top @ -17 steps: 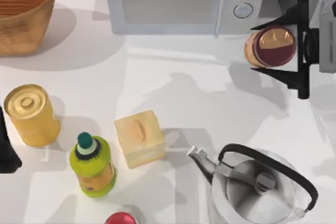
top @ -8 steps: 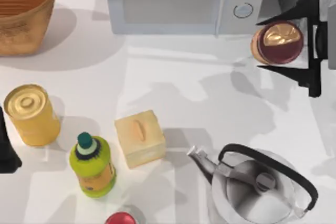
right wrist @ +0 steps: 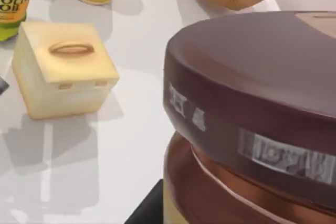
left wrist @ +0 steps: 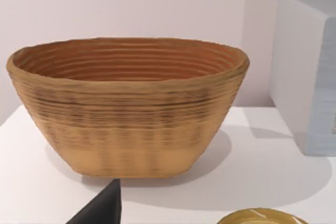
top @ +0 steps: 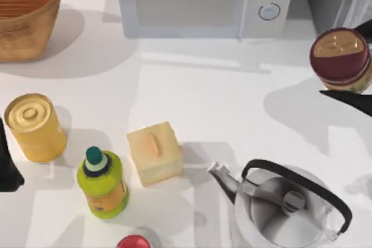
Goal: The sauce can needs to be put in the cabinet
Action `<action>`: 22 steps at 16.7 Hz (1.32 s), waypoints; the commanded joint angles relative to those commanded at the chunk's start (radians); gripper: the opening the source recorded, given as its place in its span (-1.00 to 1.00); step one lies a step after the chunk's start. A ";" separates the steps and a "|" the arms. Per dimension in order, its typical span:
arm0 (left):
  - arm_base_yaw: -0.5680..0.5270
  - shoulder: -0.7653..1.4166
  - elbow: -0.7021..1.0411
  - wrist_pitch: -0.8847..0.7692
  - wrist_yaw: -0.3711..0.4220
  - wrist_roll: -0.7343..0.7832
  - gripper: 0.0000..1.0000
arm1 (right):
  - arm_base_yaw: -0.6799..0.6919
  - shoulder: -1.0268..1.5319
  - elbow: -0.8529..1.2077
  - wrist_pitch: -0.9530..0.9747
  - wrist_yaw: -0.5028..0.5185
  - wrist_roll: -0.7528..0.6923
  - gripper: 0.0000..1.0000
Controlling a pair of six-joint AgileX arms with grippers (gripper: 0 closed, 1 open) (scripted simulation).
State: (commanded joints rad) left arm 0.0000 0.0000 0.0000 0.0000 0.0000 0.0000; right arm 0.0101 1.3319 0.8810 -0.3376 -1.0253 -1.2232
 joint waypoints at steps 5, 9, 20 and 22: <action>0.000 0.000 0.000 0.000 0.000 0.000 1.00 | 0.001 -0.492 -0.322 0.116 0.377 0.456 -1.00; 0.000 0.000 0.000 0.000 0.000 0.000 1.00 | -0.003 -0.856 -0.563 0.209 0.652 0.793 -1.00; 0.000 0.000 0.000 0.000 0.000 0.000 1.00 | -0.010 -1.332 -0.881 0.338 1.025 1.223 -1.00; 0.000 0.000 0.000 0.000 0.000 0.000 1.00 | -0.010 -1.332 -0.881 0.338 1.025 1.223 -1.00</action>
State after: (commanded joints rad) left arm 0.0000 0.0000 0.0000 0.0000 0.0000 0.0000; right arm 0.0000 0.0000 0.0000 0.0000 0.0000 0.0000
